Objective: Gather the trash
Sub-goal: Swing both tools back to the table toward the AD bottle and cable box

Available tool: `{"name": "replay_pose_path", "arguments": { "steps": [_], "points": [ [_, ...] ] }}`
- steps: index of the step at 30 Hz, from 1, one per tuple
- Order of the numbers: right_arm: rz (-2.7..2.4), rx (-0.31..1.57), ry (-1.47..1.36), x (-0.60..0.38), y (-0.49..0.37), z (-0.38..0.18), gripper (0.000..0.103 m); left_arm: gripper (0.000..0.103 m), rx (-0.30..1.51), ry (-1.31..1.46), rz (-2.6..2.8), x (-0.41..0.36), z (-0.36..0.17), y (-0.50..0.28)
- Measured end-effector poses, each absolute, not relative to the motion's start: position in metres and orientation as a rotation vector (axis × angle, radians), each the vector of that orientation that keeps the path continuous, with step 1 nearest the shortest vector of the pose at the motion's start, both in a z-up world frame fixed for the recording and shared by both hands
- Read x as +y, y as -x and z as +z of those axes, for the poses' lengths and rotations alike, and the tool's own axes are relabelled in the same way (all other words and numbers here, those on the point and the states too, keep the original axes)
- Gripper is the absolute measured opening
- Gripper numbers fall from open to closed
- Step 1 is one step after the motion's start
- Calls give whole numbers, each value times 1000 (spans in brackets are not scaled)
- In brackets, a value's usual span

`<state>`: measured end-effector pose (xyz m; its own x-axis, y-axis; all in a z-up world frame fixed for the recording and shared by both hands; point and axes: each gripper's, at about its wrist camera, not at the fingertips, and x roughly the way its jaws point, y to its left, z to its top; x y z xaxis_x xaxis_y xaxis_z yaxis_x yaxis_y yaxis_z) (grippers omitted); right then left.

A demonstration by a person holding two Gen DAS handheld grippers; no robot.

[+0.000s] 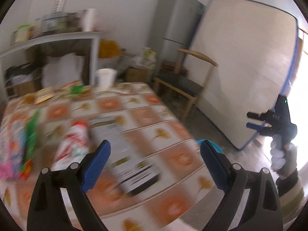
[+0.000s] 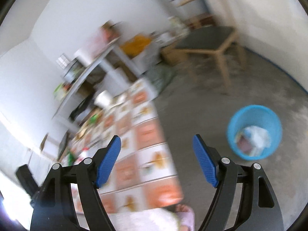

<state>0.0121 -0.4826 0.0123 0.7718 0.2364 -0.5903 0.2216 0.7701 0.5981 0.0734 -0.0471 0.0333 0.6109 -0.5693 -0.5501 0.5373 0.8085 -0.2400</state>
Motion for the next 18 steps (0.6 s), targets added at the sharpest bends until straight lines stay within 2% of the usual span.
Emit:
{"name": "replay_pose_path", "arguments": {
  "steps": [8, 14, 18],
  "points": [
    [444, 906, -706, -313, -122, 19, 73, 92, 637, 105, -442, 52, -6, -46],
    [537, 1139, -669, -197, -185, -18, 73, 92, 671, 187, -420, 84, -25, -43],
    [496, 1241, -661, -159, -215, -42, 73, 92, 682, 222, -433, 95, -32, -45]
  ]
}}
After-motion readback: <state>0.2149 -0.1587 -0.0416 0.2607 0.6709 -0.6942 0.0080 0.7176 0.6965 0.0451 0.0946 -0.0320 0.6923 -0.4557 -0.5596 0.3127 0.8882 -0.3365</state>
